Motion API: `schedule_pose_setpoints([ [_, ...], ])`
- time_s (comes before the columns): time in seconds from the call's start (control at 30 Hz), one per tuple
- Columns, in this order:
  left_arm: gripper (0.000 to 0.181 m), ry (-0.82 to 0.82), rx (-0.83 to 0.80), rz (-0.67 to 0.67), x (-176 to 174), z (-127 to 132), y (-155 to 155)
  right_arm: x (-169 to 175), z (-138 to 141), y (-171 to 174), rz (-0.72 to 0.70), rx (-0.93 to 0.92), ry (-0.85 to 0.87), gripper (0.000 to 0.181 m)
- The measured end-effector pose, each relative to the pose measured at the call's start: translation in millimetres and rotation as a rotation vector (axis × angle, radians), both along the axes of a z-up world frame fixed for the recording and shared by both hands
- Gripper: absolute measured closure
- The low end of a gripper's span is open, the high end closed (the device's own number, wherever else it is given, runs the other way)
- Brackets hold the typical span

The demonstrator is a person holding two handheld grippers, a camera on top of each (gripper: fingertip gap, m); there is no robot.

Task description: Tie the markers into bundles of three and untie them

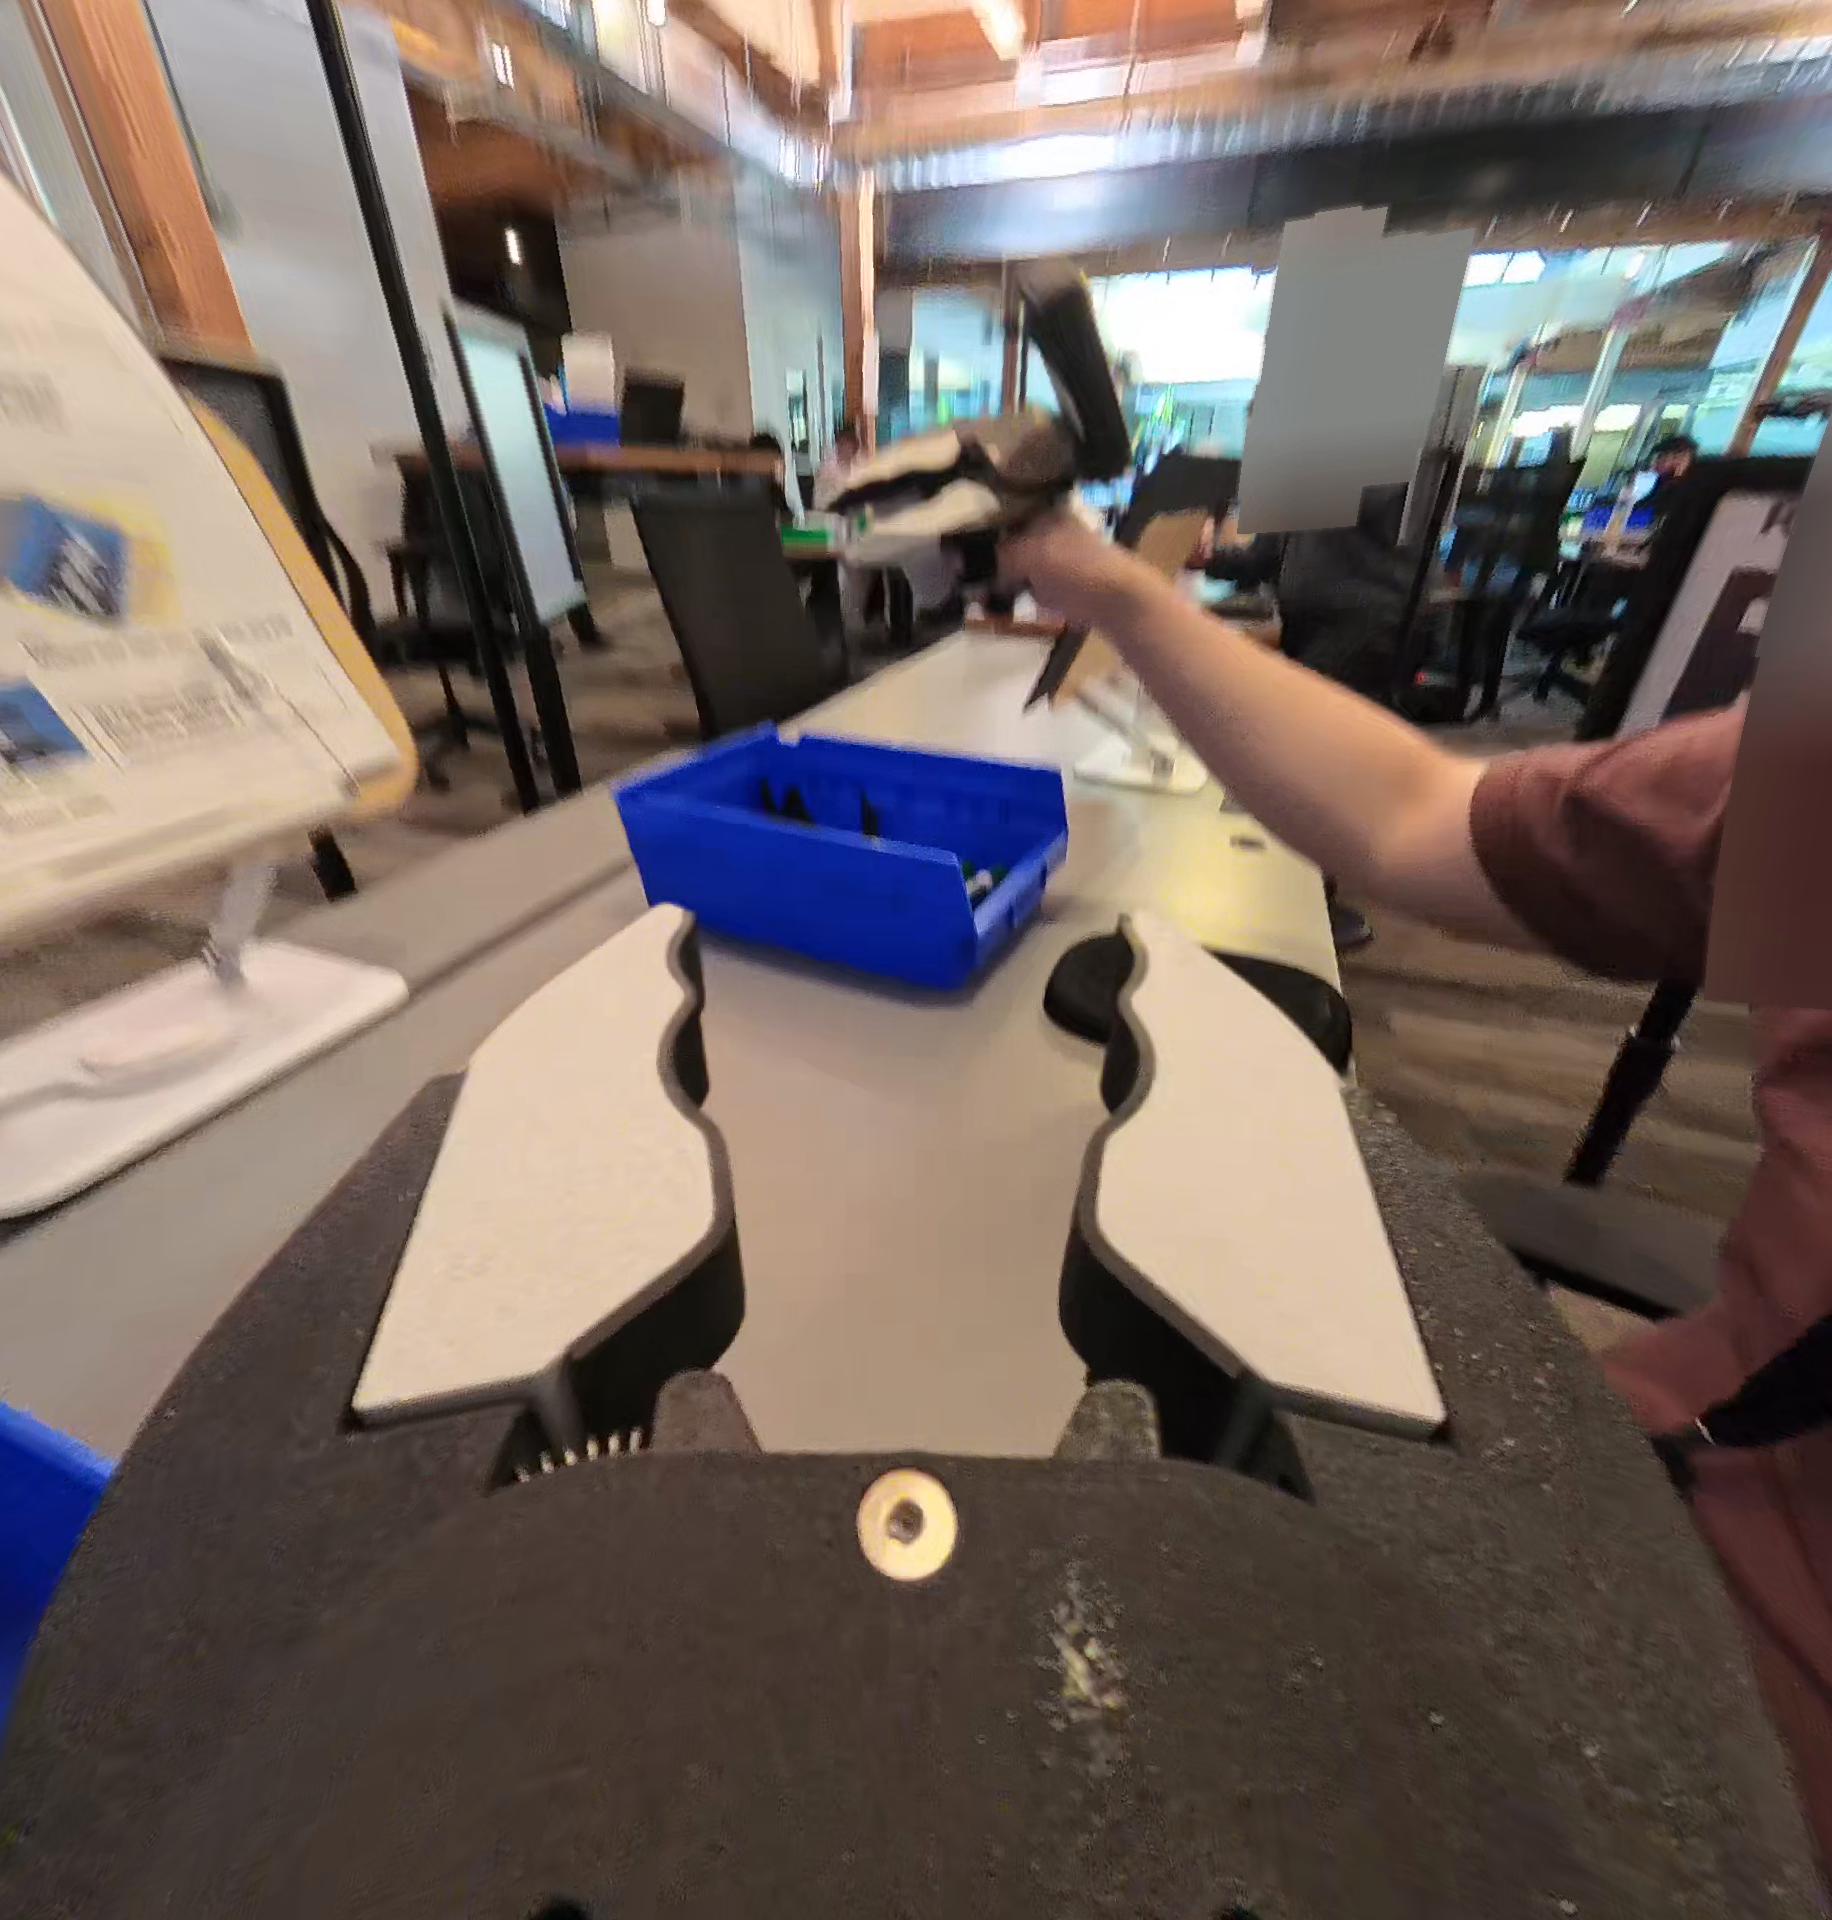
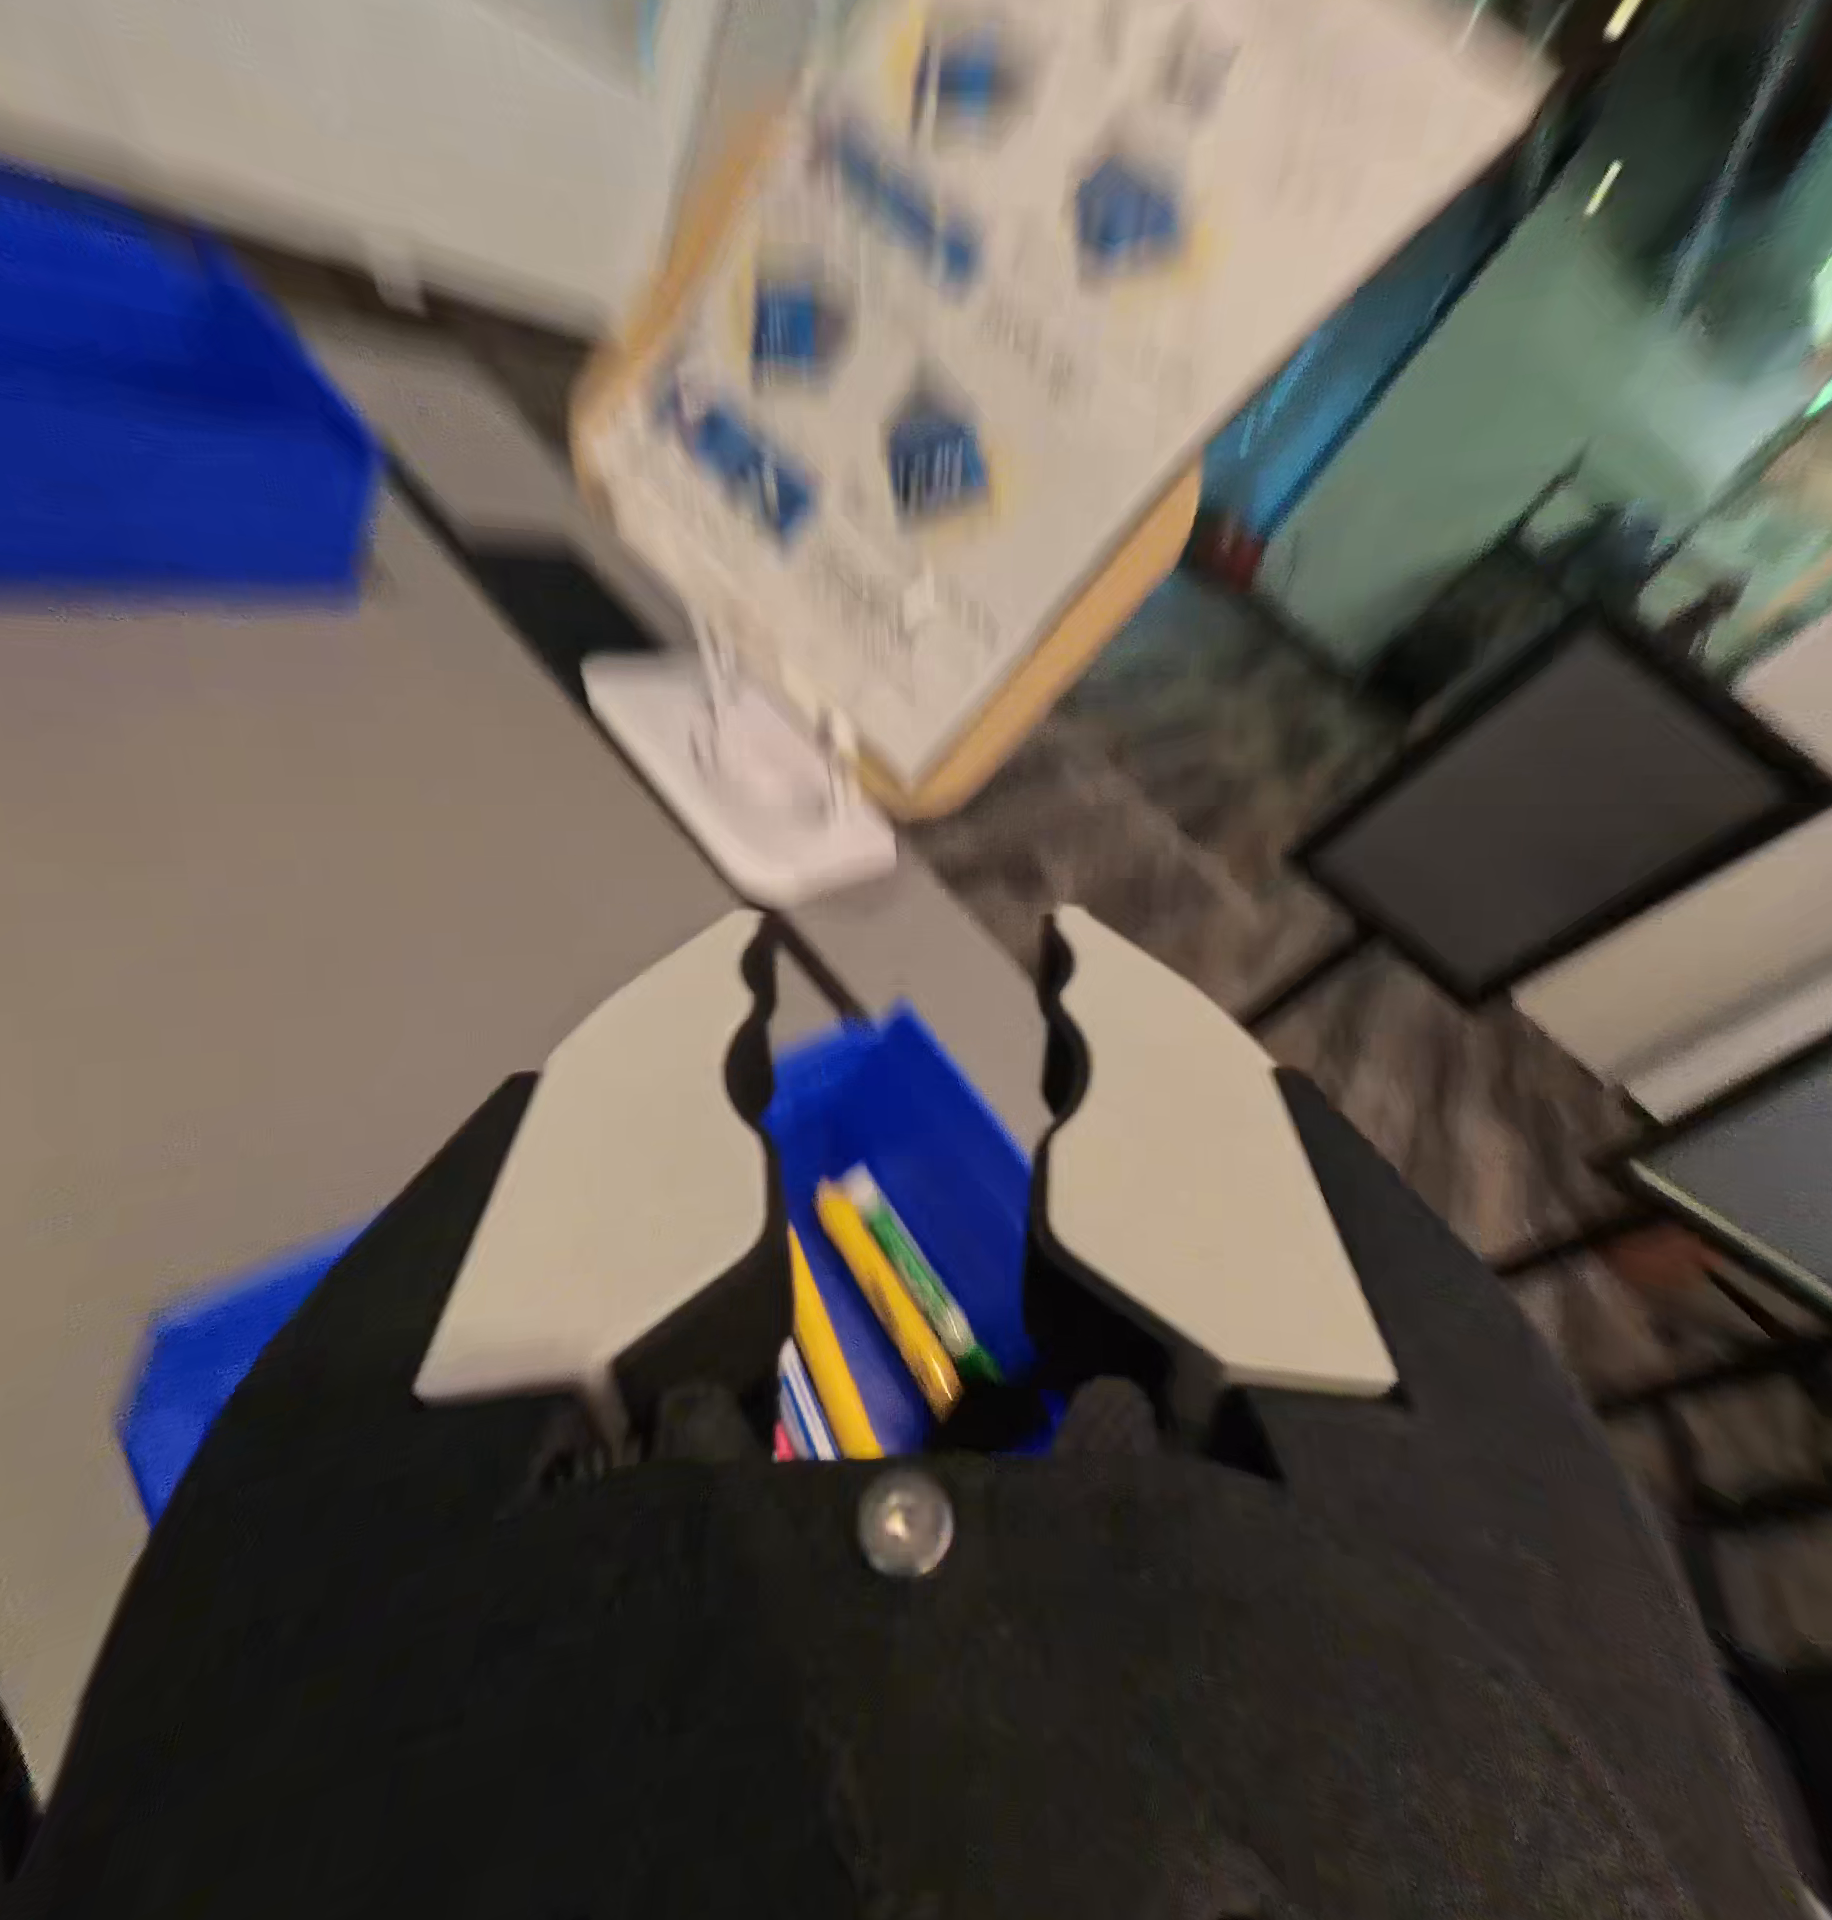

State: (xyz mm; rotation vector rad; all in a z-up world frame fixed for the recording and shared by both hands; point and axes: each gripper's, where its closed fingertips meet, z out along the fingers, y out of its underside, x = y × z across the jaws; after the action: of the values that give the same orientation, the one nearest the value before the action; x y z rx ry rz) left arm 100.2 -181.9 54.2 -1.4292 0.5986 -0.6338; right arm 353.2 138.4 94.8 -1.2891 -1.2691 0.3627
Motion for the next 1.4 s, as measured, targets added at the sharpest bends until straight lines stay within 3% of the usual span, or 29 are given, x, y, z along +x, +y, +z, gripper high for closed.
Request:
schedule_pose_setpoints([
  [0.07,0.108,-0.017,0.082,0.063,-17,23,3,-2,37,-24,0.057,0.017,0.271,0.108],
  [0.17,0.107,0.114,0.115,0.189,-43,45,18,-3,69,-43,0.097,0.008,0.501,0.106],
  [0.3,0.11,0.237,0.245,0.372,-75,104,36,-15,90,-51,0.128,-0.099,0.607,0.095],
  [0.43,0.127,0.161,0.44,0.528,-102,170,41,-24,99,-49,0.124,-0.162,0.68,0.104],
  [0.53,0.126,0.066,0.438,0.517,-107,181,55,-28,89,-45,0.108,-0.142,0.684,0.116],
  [0.6,0.125,0.023,0.403,0.505,-109,172,68,-29,75,-36,0.066,-0.116,0.652,0.135],
  [0.77,0.126,-0.054,0.254,0.457,-114,131,103,-29,39,5,-0.066,-0.172,0.561,0.138],
  [0.83,0.133,-0.072,0.147,0.423,-115,114,114,-15,34,28,-0.207,-0.156,0.63,0.138],
  [0.9,0.137,-0.063,0.065,0.42,-119,99,122,-11,25,38,-0.245,-0.208,0.654,0.143],
  [1.07,0.136,-0.03,-0.104,0.546,-161,71,123,4,6,59,-0.385,-0.143,0.54,0.148],
  [1.17,0.136,-0.126,-0.26,0.507,-179,51,113,11,-5,63,-0.406,-0.206,0.496,0.155],
  [1.23,0.134,-0.112,-0.389,0.576,-206,27,107,29,-20,71,-0.494,-0.238,0.405,0.157],
  [1.3,0.126,-0.061,-0.53,0.733,-247,0,93,72,-39,82,-0.718,-0.211,0.223,0.155],
  [1.33,0.126,-0.048,-0.587,0.814,-266,-13,84,96,-46,83,-0.821,-0.202,0.148,0.15],
  [1.4,0.125,-0.028,-0.656,0.941,-300,-31,64,125,-62,79,-0.893,-0.307,0.107,0.138],
])
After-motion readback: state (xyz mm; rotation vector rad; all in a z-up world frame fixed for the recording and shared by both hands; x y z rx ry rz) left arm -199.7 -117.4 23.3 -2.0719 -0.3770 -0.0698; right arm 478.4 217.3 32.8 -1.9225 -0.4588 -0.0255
